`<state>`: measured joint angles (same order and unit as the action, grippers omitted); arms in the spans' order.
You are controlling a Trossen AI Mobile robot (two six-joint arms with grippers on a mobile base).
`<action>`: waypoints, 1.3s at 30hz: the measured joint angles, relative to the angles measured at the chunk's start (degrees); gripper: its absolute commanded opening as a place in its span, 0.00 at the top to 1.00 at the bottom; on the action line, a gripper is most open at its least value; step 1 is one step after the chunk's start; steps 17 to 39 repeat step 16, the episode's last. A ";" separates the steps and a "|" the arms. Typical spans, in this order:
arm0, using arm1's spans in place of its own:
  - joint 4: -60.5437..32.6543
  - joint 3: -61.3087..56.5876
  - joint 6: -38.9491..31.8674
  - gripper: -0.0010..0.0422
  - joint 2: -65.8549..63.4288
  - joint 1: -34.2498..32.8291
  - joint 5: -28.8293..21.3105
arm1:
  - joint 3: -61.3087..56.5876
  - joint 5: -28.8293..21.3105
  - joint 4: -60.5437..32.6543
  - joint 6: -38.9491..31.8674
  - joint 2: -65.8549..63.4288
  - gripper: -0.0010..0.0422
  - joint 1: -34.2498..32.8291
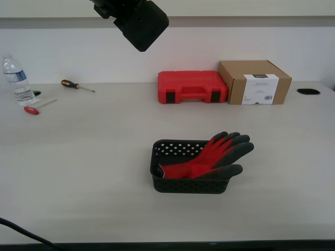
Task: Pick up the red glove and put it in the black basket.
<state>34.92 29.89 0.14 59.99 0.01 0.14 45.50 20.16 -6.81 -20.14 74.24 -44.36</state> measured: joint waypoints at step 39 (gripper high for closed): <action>0.00 0.00 0.00 0.98 0.00 -0.02 0.00 | 0.02 0.00 0.00 0.24 0.00 0.67 0.02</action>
